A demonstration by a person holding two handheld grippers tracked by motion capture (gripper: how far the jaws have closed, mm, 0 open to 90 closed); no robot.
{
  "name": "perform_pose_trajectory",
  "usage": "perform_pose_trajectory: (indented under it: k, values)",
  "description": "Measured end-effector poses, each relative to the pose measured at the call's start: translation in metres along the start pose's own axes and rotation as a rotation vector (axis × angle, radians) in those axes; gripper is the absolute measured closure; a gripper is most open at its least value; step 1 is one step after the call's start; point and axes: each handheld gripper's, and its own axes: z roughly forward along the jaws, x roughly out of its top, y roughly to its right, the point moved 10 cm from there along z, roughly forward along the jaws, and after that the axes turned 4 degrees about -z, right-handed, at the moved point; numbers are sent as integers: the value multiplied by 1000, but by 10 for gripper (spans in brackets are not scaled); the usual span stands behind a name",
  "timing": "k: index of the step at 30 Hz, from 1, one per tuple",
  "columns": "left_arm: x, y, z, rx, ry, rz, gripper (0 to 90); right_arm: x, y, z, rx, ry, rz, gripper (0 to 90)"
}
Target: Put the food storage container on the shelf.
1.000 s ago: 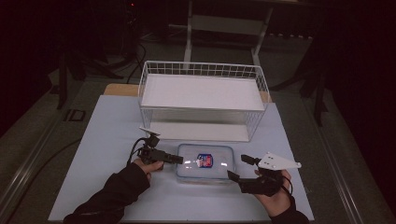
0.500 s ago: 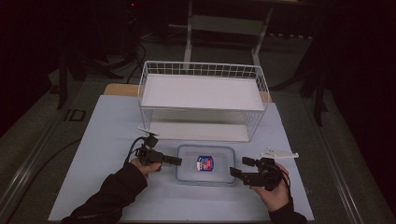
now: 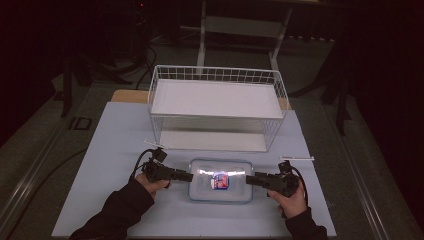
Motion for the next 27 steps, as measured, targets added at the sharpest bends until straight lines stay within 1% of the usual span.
perform_pose_trajectory:
  k: [1,2,4,5,6,7,8,11,13,16,18,19,22,25,27]
  values:
    - [-1,0,0,1,0,2,575,-2,1,0,0,-9,8,346]
    - [-1,1,0,-1,-1,5,576,-3,2,0,-2,-16,11,368]
    - [-3,2,-1,3,1,15,577,-7,2,1,7,-38,19,426]
    - [-3,2,-1,2,0,15,578,-8,1,2,23,-46,27,441]
    - [-3,2,-1,1,3,14,579,-10,0,2,34,-52,32,479]
    - [-4,2,-1,-1,6,13,579,-10,-1,2,43,-53,35,491]
    - [-4,2,-1,-1,4,18,580,-11,-2,2,39,-61,31,500]
    - [-6,4,-1,8,9,24,581,-11,-2,0,54,-62,48,518]
    - [-7,6,-2,15,12,26,581,-12,-3,-1,55,-64,49,522]
    - [-9,9,-2,33,20,39,580,-12,-5,-2,47,-62,41,524]
    - [-10,11,-2,37,20,56,580,-12,-7,-3,38,-54,28,524]
    - [-11,12,-2,37,22,57,579,-11,-8,-4,33,-47,18,524]
    - [-7,17,-5,40,46,76,579,-6,-12,-8,21,-31,-3,524]
    - [-1,21,-9,48,58,93,580,1,-15,-11,27,-13,-13,524]
    - [3,22,-11,51,63,96,579,5,-16,-11,26,-8,-22,524]
